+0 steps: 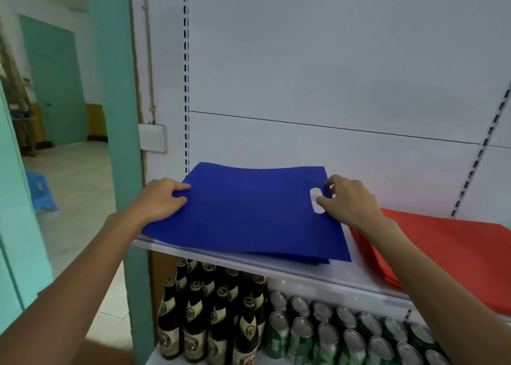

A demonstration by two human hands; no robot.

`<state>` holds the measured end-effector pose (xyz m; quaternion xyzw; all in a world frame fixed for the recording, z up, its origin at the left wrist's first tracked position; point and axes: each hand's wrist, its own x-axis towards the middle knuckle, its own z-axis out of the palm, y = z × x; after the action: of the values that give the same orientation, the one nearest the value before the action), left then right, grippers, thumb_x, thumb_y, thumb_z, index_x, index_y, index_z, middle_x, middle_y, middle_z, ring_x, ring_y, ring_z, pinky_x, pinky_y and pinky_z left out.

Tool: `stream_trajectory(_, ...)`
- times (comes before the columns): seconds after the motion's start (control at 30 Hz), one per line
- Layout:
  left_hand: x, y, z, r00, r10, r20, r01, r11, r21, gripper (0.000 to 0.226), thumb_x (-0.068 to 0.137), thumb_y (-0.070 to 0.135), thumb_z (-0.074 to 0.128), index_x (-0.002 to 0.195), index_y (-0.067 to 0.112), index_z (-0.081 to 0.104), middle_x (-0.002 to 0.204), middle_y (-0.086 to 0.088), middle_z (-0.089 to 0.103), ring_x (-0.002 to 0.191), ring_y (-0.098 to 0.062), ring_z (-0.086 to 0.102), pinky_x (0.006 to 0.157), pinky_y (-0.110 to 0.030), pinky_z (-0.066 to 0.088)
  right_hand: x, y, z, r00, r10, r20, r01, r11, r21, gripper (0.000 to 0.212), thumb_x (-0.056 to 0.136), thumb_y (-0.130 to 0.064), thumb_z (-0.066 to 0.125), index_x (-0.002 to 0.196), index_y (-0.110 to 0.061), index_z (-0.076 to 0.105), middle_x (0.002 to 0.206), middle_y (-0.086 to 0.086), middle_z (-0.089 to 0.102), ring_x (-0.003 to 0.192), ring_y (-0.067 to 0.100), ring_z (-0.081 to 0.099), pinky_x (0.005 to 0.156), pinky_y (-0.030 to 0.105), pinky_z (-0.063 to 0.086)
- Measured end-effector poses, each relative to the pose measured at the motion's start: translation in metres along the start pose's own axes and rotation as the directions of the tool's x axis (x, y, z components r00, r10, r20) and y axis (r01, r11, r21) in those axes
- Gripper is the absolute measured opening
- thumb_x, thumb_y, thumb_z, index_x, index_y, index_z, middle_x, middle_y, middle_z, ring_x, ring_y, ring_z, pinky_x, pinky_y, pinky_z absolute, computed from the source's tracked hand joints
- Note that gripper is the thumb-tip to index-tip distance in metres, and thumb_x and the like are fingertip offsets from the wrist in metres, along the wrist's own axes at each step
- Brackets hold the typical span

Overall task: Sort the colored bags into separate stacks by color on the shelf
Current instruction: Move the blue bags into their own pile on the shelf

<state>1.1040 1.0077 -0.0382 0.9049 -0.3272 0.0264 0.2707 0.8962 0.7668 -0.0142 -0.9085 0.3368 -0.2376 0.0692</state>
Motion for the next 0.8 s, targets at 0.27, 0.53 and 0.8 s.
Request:
stream_trajectory(0.27,0.024,-0.041,0.006,0.996,0.003,0.084,-0.004,1.000,0.014,0.040,0.095,0.016,0.049,0.135,0.021,0.047,0.144,-0.007,0.042,0.129,-0.026,0.041,0.105,-0.035,0.033,-0.004,-0.020,0.038,0.989,0.087,0.119,-0.082,0.996,-0.047,0.034,0.088,-0.034,0.055,0.115,-0.013,0.053,0.115,0.006,0.059,0.098,0.025,0.058,0.073,0.031,0.047)
stream_trajectory(0.53,0.035,-0.048,0.026,0.990,-0.005,0.141,-0.010,0.995,0.101,0.044,0.096,0.021,0.048,0.139,0.014,0.041,0.145,-0.005,0.041,0.131,-0.021,0.041,0.106,-0.030,0.031,-0.001,-0.014,0.058,0.979,0.131,0.156,-0.125,0.991,-0.048,0.037,0.087,-0.040,0.060,0.110,-0.011,0.057,0.112,0.006,0.062,0.098,0.023,0.059,0.082,0.036,0.051)
stream_trajectory(0.8,0.030,0.009,0.015,0.987,0.161,0.015,-0.161,0.983,0.091,0.047,0.094,0.027,0.050,0.139,0.017,0.042,0.144,-0.003,0.042,0.133,-0.020,0.039,0.108,-0.030,0.031,0.013,0.005,0.012,0.993,0.117,0.030,-0.120,0.982,0.144,0.043,0.089,-0.046,0.054,0.118,-0.014,0.060,0.122,0.005,0.060,0.110,0.023,0.054,0.087,0.031,0.043)
